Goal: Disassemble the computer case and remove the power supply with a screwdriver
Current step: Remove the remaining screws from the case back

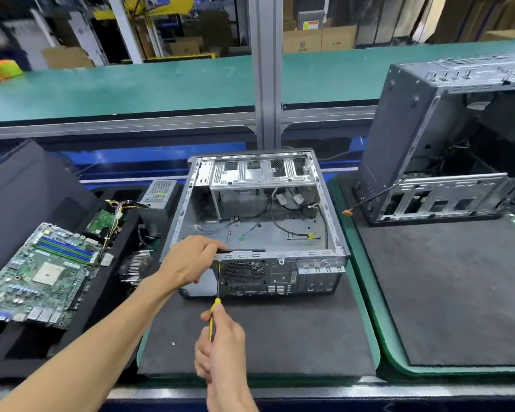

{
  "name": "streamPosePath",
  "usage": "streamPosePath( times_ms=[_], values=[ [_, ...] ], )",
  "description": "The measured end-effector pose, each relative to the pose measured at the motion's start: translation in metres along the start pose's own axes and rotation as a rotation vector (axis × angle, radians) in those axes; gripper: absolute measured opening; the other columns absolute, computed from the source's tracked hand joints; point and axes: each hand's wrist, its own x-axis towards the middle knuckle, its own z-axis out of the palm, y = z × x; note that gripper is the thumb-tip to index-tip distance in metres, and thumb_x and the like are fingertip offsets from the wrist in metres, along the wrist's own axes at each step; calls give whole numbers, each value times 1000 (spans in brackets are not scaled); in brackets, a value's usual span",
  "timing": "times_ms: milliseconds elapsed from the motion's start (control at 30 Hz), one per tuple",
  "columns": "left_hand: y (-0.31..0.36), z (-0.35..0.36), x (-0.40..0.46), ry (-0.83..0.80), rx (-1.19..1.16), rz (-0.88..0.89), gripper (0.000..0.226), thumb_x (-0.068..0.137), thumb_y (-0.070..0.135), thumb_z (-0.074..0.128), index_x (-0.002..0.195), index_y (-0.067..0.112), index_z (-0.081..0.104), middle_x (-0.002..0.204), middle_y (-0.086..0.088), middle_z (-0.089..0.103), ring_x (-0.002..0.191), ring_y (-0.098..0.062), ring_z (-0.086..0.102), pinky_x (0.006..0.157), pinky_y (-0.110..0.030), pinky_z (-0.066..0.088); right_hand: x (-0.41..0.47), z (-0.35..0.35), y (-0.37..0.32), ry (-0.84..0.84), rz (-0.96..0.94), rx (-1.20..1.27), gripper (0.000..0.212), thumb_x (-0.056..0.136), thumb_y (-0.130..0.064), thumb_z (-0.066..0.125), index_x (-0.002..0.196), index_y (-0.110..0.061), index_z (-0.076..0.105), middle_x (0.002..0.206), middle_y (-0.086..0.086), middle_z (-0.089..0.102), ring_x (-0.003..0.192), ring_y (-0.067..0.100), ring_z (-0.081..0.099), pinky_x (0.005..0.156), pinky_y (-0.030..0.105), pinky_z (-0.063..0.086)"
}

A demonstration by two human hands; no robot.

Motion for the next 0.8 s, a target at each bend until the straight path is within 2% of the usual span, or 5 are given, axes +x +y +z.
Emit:
streamPosePath(
  times_ms=[200, 400, 533, 667, 800],
  values=[
    [12, 2, -1, 46, -18, -63, 55, 80, 34, 23, 96, 36, 75, 46, 24, 58, 41, -6, 58, 57, -24, 44, 1, -6, 2, -13, -24, -14, 39, 108, -40, 40, 96, -6, 54, 46, 0, 23, 33, 13, 18, 39, 18, 17],
    [8, -1, 0, -20, -7, -14, 54, 83, 33, 21, 100, 41, 71, 48, 29, 55, 50, -10, 62, 74, -26, 51, 5, 17, 18, 53, -114, 18, 37, 108, -38, 39, 90, -8, 51, 48, 2, 22, 38, 12, 16, 42, 18, 15],
    [-6, -4, -2, -18, 20, 65, 49, 95, 25, 28, 111, 37, 73, 40, 11, 43, 58, -13, 59, 81, -36, 54, 8, 37, 28, 104, -129, 43, 37, 109, -37, 38, 91, -8, 52, 50, 2, 23, 39, 13, 18, 42, 23, 15],
    [-4, -4, 1, -59, -28, 94, 59, 84, 33, 20, 112, 38, 71, 42, 25, 53, 57, -11, 65, 79, -33, 54, 9, 32, 33, 143, -149, 129, 37, 107, -34, 46, 76, -16, 55, 46, -5, 34, 33, 8, 26, 40, 20, 22],
    [-9, -2, 6, -119, -52, 87, 60, 83, 33, 18, 115, 35, 69, 48, 18, 62, 70, -8, 68, 81, -29, 51, 9, 32, 32, 154, -181, 133, 38, 105, -40, 48, 89, -8, 59, 48, -1, 30, 35, 10, 23, 37, 19, 22]
  ],
)
